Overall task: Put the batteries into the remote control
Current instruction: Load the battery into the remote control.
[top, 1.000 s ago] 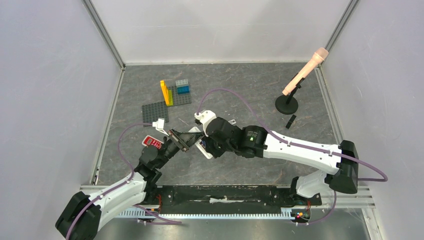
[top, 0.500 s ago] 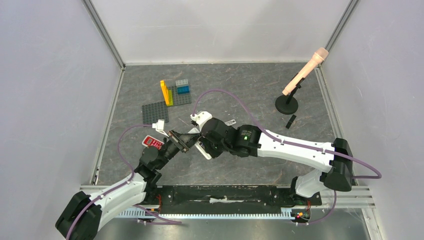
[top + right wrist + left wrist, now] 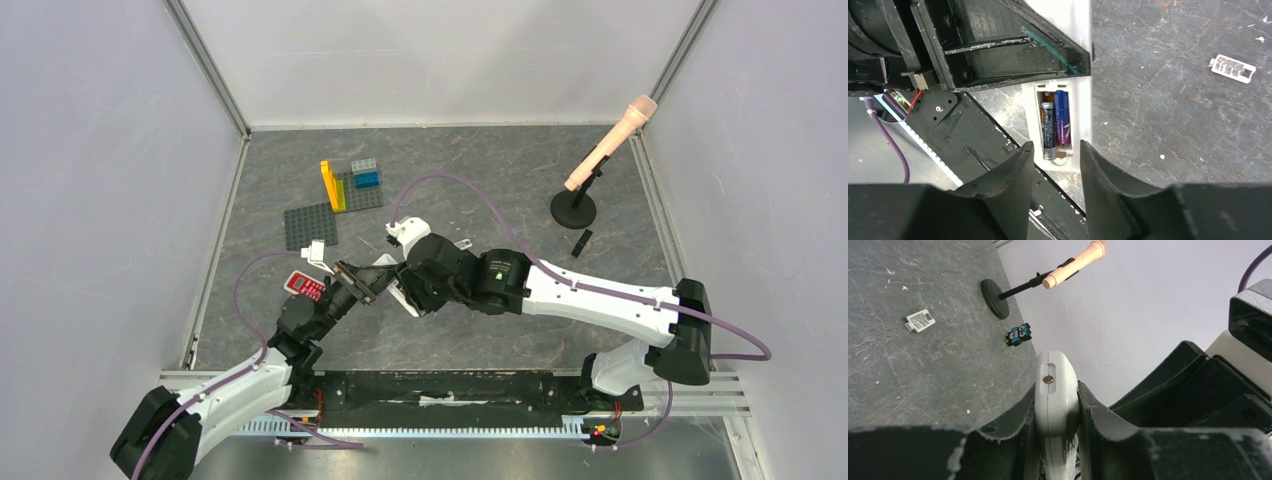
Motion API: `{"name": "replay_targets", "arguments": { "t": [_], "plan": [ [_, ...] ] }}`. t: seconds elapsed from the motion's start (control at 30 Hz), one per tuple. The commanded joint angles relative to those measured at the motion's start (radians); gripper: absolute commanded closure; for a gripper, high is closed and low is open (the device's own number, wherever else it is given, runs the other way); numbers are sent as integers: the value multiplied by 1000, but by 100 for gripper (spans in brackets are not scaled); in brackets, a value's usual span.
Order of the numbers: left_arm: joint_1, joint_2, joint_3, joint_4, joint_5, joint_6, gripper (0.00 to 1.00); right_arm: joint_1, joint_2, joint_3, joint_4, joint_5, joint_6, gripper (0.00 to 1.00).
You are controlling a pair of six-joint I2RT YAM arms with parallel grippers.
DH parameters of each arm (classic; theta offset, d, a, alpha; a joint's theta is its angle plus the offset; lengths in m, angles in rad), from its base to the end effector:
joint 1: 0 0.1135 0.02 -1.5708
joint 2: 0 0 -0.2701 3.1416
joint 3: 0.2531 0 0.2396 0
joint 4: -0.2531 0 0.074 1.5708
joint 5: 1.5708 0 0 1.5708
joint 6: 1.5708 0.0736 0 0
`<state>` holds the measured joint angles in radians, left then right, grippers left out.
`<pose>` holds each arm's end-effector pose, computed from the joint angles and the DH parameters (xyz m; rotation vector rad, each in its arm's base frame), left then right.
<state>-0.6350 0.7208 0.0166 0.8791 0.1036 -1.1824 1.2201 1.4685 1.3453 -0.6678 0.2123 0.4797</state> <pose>0.1385 -0.1115 0.2129 -0.3354 1.5584 -1.5468 0.1288 0.3070 0.3094 -0.7747 2.2884 0.5754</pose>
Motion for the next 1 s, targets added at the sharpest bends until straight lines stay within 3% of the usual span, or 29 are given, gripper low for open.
{"name": "replay_targets", "arguments": {
  "t": [0.0,0.13,0.23,0.43,0.53,0.67,0.8,0.97],
  "plan": [
    [1,-20,-5,83,-28,-33,98,1,-73,27,25,55,25,56],
    [1,-36,-7,81,-40,-54,98,1,-145,-16,70,90,57,52],
    [2,-55,-7,72,-56,-90,98,1,-266,-149,180,171,129,46],
    [1,-107,15,50,-94,-174,98,0,-507,-458,476,200,300,11],
    [1,-126,28,23,-99,-230,98,1,-591,-604,654,175,383,2],
    [1,-133,26,20,-136,-330,98,1,-629,-723,880,117,498,2],
    [1,-124,29,24,-140,-413,98,0,-583,-752,998,52,579,2],
    [1,-111,16,38,-135,-504,98,-1,-531,-755,1093,25,639,10]
  ]
}}
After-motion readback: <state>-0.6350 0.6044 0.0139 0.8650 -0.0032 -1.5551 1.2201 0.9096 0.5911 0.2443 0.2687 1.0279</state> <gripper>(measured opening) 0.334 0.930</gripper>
